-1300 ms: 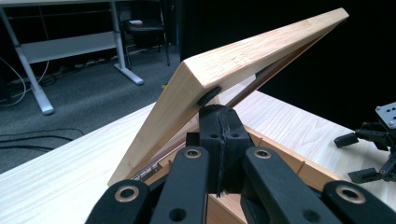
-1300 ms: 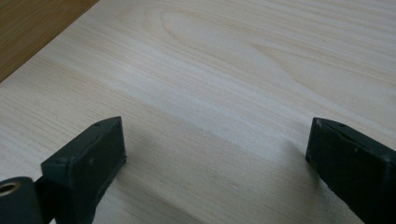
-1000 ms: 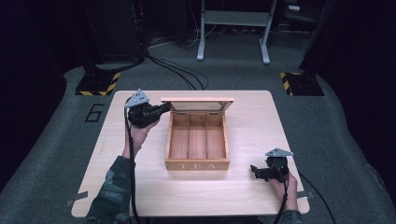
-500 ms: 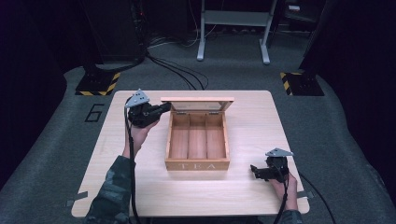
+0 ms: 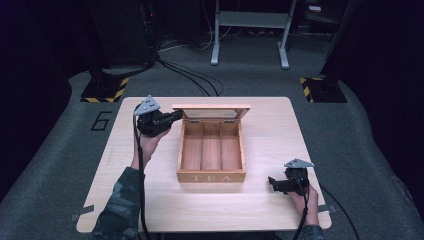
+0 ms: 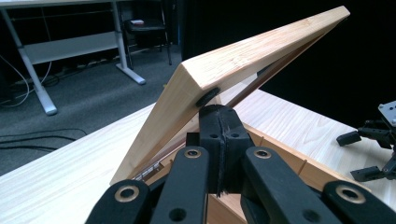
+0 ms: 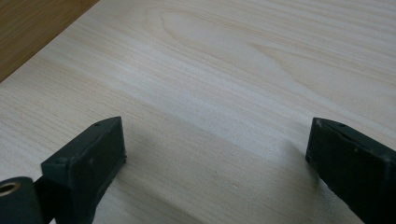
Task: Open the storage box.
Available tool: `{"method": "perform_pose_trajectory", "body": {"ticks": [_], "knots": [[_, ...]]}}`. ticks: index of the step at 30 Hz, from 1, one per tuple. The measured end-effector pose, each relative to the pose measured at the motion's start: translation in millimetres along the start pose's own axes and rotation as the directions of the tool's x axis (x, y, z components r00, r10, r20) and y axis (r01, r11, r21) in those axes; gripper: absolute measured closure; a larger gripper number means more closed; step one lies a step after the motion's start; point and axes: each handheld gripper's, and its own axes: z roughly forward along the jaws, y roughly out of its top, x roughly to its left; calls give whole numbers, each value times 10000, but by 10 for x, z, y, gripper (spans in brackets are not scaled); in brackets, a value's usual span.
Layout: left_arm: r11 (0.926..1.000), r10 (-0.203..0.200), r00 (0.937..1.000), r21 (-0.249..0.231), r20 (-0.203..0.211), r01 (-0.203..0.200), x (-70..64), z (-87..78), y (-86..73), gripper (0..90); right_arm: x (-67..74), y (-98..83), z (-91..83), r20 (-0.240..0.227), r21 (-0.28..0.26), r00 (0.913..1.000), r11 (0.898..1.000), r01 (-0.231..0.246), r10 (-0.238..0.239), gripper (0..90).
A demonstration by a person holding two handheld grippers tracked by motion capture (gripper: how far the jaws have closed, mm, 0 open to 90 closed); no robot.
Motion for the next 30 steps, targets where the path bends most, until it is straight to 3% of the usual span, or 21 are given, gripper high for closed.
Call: {"method": "perform_pose_trajectory", "body": {"ticks": [15,20,30], "knots": [[9999,144,9999,57,23,-144,-35,-43,-21,895,2,0,1,13,-4,10000,10000,-18,18,42],[9999,68,10000,100,6,-68,-46,-46,-116,895,0,1,2,9,-17,10000,10000,19,-19,42],[9994,346,9993,101,-149,-345,-174,-86,-305,895,6,0,0,27,-2,10000,10000,-57,57,42]]}}
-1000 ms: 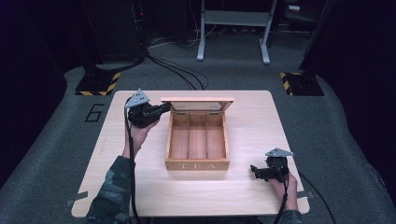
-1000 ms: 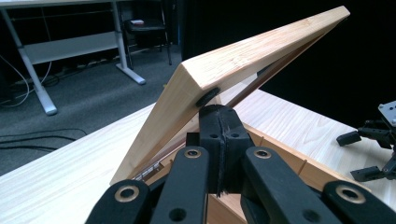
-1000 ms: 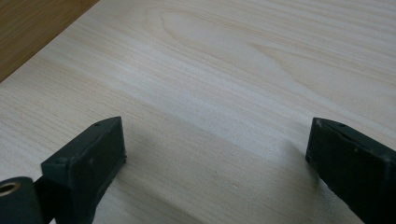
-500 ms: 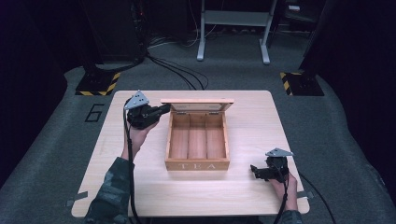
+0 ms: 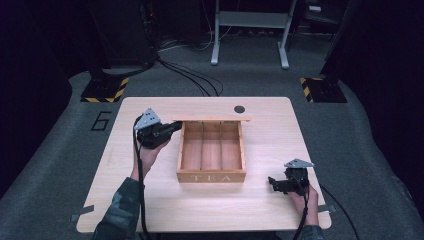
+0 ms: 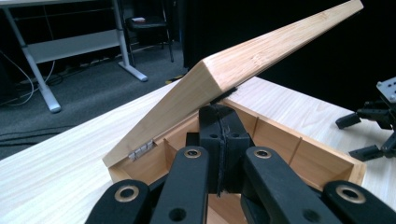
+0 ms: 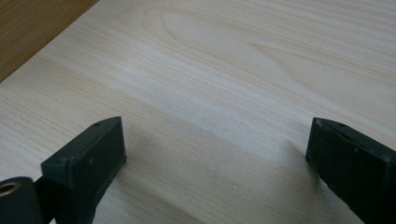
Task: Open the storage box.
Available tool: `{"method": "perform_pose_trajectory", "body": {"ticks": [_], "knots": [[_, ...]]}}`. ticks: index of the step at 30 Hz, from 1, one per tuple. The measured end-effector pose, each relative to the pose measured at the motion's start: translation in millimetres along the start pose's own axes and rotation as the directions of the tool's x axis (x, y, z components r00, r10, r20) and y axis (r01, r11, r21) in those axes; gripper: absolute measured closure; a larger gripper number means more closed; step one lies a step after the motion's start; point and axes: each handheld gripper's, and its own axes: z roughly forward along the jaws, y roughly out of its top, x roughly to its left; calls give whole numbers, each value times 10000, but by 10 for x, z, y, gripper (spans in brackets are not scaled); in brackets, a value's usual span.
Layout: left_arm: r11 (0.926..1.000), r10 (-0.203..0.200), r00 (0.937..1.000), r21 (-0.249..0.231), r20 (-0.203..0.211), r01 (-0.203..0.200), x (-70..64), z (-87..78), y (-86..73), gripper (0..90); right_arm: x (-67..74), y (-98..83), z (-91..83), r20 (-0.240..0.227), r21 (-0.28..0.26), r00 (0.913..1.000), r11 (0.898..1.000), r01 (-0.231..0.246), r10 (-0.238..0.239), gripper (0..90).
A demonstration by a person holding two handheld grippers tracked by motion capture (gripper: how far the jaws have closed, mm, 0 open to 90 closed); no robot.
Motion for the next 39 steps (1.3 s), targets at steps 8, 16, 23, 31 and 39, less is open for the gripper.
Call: {"method": "perform_pose_trajectory", "body": {"ticks": [8,16,23,31,39], "knots": [[9993,324,9995,173,-55,-323,-154,3,-167,894,1,0,0,4,-5,10000,10000,-8,8,42],[9997,236,9997,74,-18,-236,-248,8,-401,895,0,0,1,5,-9,10000,10000,4,-4,43],[9993,290,9995,224,99,-292,-305,16,-603,894,-1,0,1,11,-19,10000,10000,30,-30,42],[9983,20,9999,583,145,-29,-336,45,-869,893,-3,-1,1,-1,-8,10000,10000,67,-67,42],[9951,-201,9995,977,225,178,-324,40,-1000,887,-1,-1,-1,-1,3,10000,10000,27,-27,42]]}}
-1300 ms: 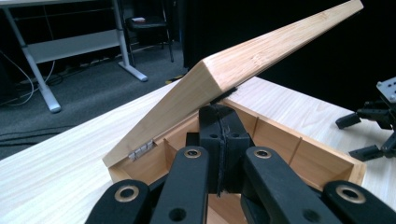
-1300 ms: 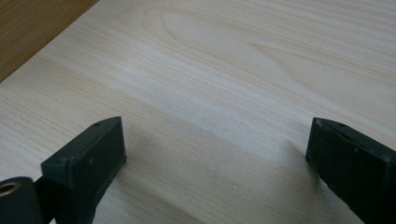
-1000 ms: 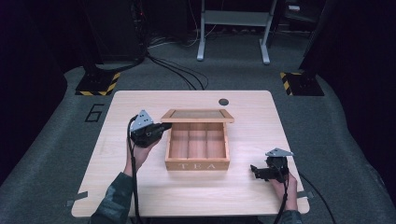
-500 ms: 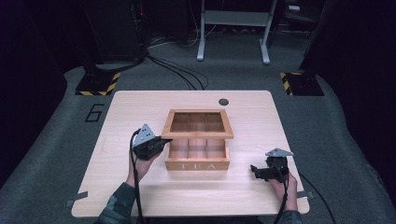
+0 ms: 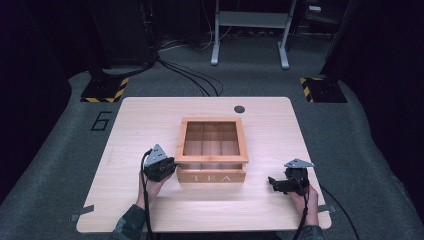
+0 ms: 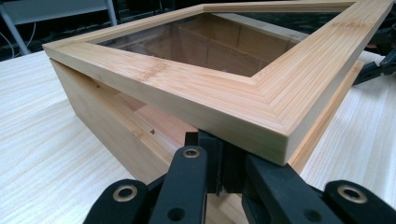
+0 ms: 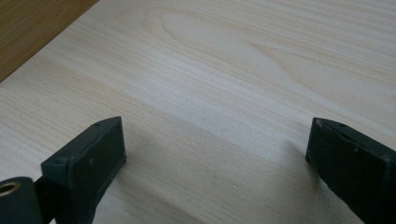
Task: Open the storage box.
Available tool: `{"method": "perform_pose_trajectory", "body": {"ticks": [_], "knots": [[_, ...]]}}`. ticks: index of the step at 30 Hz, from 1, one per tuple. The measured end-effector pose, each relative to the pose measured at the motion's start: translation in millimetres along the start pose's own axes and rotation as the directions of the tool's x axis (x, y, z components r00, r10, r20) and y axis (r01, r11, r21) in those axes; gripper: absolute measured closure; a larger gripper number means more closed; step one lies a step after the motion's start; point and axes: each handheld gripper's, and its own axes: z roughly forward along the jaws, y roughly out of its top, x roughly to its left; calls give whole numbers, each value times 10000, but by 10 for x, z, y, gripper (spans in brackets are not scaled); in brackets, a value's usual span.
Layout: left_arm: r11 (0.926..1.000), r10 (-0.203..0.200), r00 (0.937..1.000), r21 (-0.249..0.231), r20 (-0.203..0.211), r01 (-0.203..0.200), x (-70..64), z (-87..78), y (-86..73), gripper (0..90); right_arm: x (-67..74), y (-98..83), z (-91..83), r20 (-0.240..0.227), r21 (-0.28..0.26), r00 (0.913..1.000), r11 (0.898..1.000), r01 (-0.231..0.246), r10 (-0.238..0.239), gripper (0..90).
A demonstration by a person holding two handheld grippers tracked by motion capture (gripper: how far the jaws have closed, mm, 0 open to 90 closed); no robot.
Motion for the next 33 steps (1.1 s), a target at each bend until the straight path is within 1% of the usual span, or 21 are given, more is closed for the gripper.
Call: {"method": "perform_pose_trajectory", "body": {"ticks": [2,3,5,6,7,10,13,14,15,17,19,20,21,23,26,27,29,30,31,32,33], "knots": [[9999,-25,10000,123,-33,25,-6,1,-1,887,2,1,1,15,-12,10000,10000,-30,30,42],[9998,-69,10000,208,35,68,-7,0,-8,887,-1,1,2,6,-18,10000,10000,15,-15,42],[9994,-103,9999,337,-57,104,-24,4,-42,886,-1,1,2,7,-17,10000,10000,11,-11,42],[9992,-101,9999,389,7,101,-25,-1,-66,885,2,0,0,9,-5,10000,10000,-30,30,42],[9993,-201,9998,304,64,199,-28,-15,-84,886,-4,0,1,-8,-1,10000,10000,68,-68,42],[9995,-125,9999,276,-79,127,-45,-32,-88,886,3,0,1,14,-8,10000,10000,-38,38,42],[9995,-259,9997,191,-49,260,-54,-61,-105,886,-4,-1,0,-10,5,10000,10000,79,-79,42],[9995,-221,9998,224,-15,221,-54,-73,-109,885,-4,-1,0,-6,2,10000,10000,68,-68,42],[9993,-306,9995,208,25,305,-66,-85,-117,885,-1,0,1,1,-8,10000,10000,31,-31,42],[9996,-206,9998,167,-70,207,-76,-107,-124,885,-2,0,2,0,-10,10000,10000,39,-39,42],[9997,-200,9997,164,-117,202,-84,-136,-132,885,-2,0,1,2,-10,10000,10000,35,-35,42],[9995,-261,9996,166,-126,263,-92,-153,-138,884,0,1,1,1,-11,10000,10000,-1,1,42],[9996,-212,9996,178,-181,216,-93,-173,-142,883,-4,0,1,-6,4,10000,10000,72,-72,42],[9995,-250,9995,201,-208,254,-97,-213,-158,882,-1,1,2,5,-15,10000,10000,19,-19,42],[9995,-241,9991,210,-357,249,-99,-269,-180,872,2,1,1,5,0,10000,10000,-24,24,42],[9993,-306,9987,222,-417,316,-103,-292,-190,865,2,1,1,7,0,10000,10000,-21,21,42],[9980,-142,9978,602,-651,181,-105,-303,-219,860,2,2,1,8,0,10000,10000,-21,21,42],[9974,-237,9972,665,-712,285,-100,-306,-273,860,2,1,1,6,0,10000,10000,-21,21,42],[9969,-483,9971,594,-595,519,-86,-322,-317,844,2,2,1,7,1,10000,10000,-24,24,42],[9961,-567,9966,639,-602,606,-83,-334,-341,841,1,2,2,11,-11,10000,10000,6,-6,42],[9962,-554,9956,630,-751,602,-87,-347,-373,836,2,2,1,8,3,10000,10000,-27,27,42]]}}
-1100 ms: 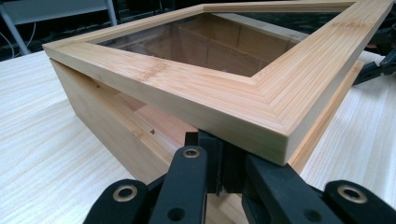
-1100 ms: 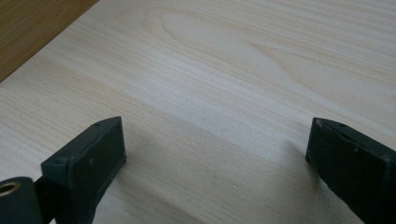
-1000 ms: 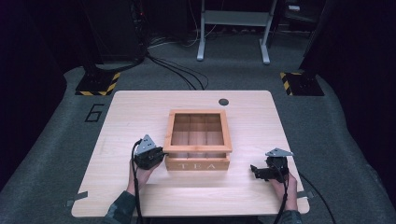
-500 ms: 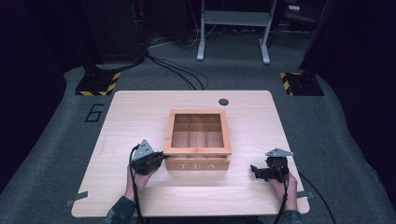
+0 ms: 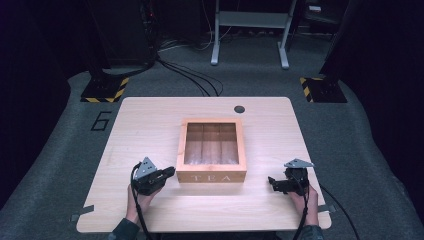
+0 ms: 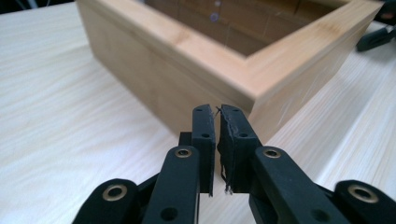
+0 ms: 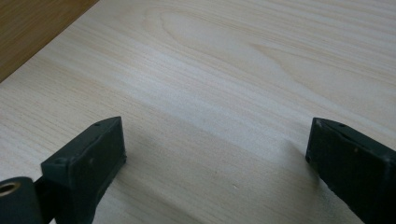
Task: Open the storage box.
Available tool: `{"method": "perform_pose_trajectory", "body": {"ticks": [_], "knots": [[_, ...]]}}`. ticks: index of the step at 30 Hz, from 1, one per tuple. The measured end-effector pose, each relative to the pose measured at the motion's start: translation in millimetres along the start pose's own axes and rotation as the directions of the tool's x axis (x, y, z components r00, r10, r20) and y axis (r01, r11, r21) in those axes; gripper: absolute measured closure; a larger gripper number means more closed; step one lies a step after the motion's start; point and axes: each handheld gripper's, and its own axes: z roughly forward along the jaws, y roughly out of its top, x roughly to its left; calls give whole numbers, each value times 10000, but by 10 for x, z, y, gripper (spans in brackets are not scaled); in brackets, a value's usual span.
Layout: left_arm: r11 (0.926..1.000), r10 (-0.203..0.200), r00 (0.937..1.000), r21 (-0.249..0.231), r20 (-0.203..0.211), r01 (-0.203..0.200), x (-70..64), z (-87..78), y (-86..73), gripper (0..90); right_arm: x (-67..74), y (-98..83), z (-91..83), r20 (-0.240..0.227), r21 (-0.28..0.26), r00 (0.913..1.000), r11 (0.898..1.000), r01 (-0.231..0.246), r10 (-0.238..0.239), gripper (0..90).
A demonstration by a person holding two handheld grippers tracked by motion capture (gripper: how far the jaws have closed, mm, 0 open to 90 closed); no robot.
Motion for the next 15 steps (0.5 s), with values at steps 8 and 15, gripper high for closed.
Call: {"method": "perform_pose_trajectory", "body": {"ticks": [8,15], "knots": [[9977,-263,9985,608,-485,293,54,-158,-178,704,0,0,0,1,-2,10000,10000,2,-2,42],[9815,-921,9895,1572,-1111,1090,187,-287,-294,400,0,1,0,5,1,10000,10000,-1,1,42]]}}
